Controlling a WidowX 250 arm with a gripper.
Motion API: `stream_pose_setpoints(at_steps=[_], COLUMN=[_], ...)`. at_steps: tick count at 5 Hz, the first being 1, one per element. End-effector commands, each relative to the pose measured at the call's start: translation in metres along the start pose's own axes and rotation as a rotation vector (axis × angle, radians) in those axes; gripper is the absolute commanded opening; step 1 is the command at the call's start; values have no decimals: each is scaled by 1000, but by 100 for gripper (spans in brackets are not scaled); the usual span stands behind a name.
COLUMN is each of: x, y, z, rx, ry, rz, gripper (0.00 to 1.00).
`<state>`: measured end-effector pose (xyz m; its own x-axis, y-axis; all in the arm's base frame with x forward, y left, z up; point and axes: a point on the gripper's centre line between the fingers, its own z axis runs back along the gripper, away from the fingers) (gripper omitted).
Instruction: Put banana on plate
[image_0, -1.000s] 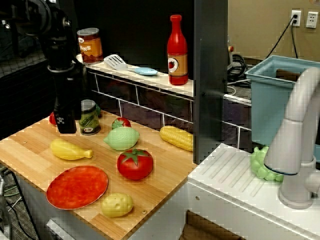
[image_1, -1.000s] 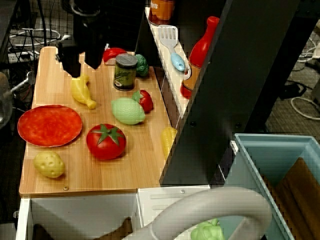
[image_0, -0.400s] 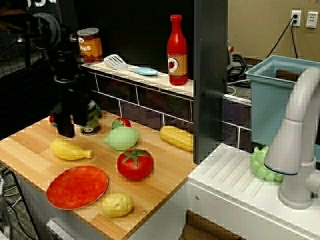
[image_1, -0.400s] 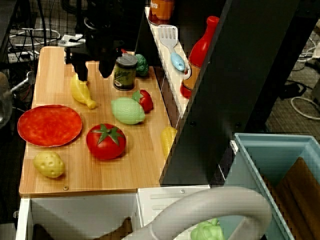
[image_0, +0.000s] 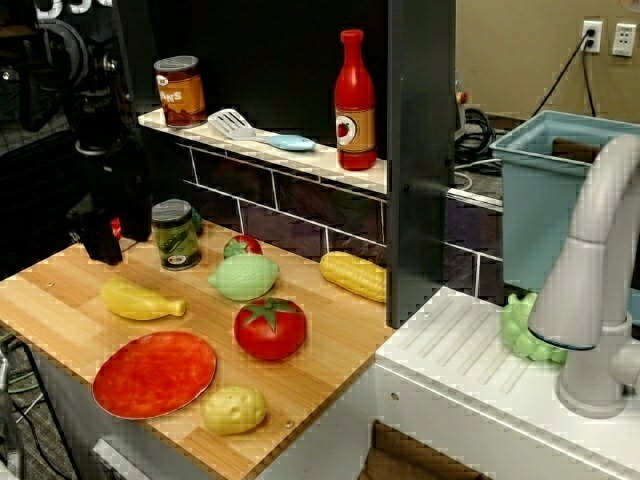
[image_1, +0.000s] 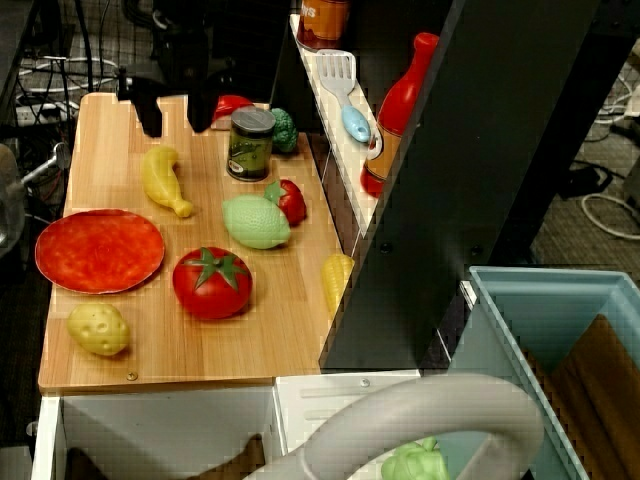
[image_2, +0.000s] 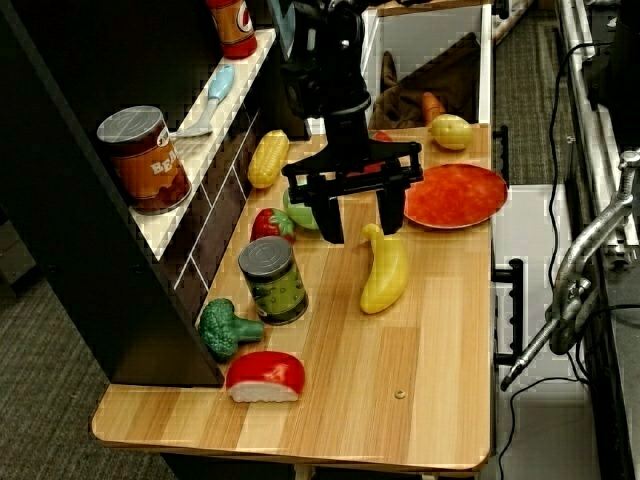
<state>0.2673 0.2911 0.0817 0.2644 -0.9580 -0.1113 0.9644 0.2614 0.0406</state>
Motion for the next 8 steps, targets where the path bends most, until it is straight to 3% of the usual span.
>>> stream_pose_setpoints(at_steps=[1,3,5,6,8], x=[-7,-4,4,4,8], y=[2,5,2,0,-7], z=[16,6,-15,-14,-34], rx=[14,11,-3,-4,-20], ry=[13,22,68,62,102], rz=[36,61,59,60,58], gripper=[100,100,100,100,100])
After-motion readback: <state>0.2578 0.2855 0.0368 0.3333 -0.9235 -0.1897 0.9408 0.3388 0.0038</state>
